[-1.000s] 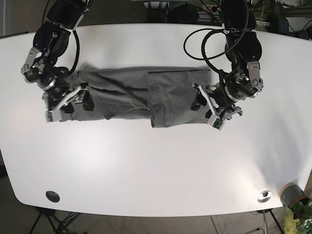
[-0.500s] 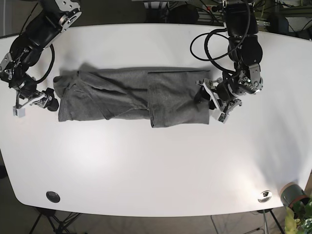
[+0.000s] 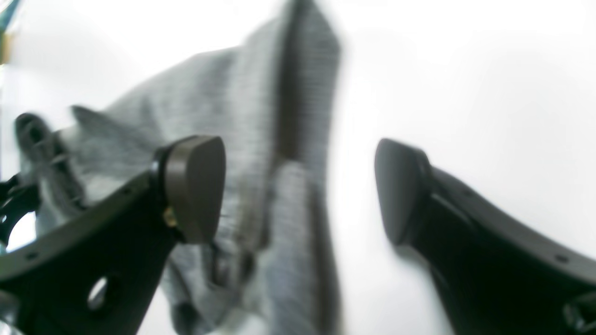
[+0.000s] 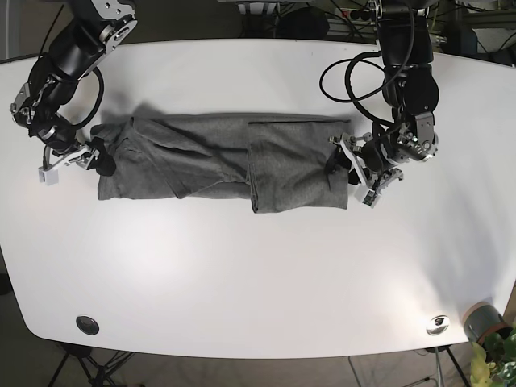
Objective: Fold the T-shirt properly
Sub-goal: 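Grasp the strip's other end with the right gripper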
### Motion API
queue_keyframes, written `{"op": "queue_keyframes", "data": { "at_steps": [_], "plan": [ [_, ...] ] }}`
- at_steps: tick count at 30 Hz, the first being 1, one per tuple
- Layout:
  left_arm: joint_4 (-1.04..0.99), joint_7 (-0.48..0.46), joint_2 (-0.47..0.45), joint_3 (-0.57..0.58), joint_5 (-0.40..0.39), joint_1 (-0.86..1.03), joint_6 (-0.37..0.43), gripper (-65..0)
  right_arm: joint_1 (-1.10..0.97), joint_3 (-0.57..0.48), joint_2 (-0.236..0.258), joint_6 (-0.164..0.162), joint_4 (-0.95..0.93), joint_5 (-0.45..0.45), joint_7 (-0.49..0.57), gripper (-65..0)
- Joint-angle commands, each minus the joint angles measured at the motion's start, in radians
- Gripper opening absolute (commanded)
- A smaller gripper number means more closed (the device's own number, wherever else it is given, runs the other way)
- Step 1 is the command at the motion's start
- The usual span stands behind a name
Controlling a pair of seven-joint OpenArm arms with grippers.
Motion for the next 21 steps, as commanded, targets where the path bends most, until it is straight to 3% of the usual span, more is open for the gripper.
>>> {"op": "queue_keyframes", "data": {
  "at_steps": [1, 14, 17, 21],
  "plan": [
    [0.014, -0.013, -0.007, -0.003, -0.009, -0.014, -0.003, -34.0, 0.008, -0.013, -0.009, -0.006, 0.009, -0.018, -0.019, -17.0],
    [0.012, -0.013, -0.009, -0.004, -0.009, 0.0, -0.001, -34.0, 0.008, -0.048, -0.051, -0.006, 0.009, -0.024, -0.007, -20.1],
    [0.012, -0.013, -0.009, -0.004, -0.009, 0.0, -0.001, -34.0, 0.008, -0.057, -0.05, -0.006, 0.009, -0.024, 0.015, -31.7],
    [0.012, -0.013, -0.009, -0.004, -0.009, 0.0, 0.0, -34.0, -0.001, -0.066, -0.05, -0.018, 0.023, -0.024, 0.016, -56.9]
  ]
}}
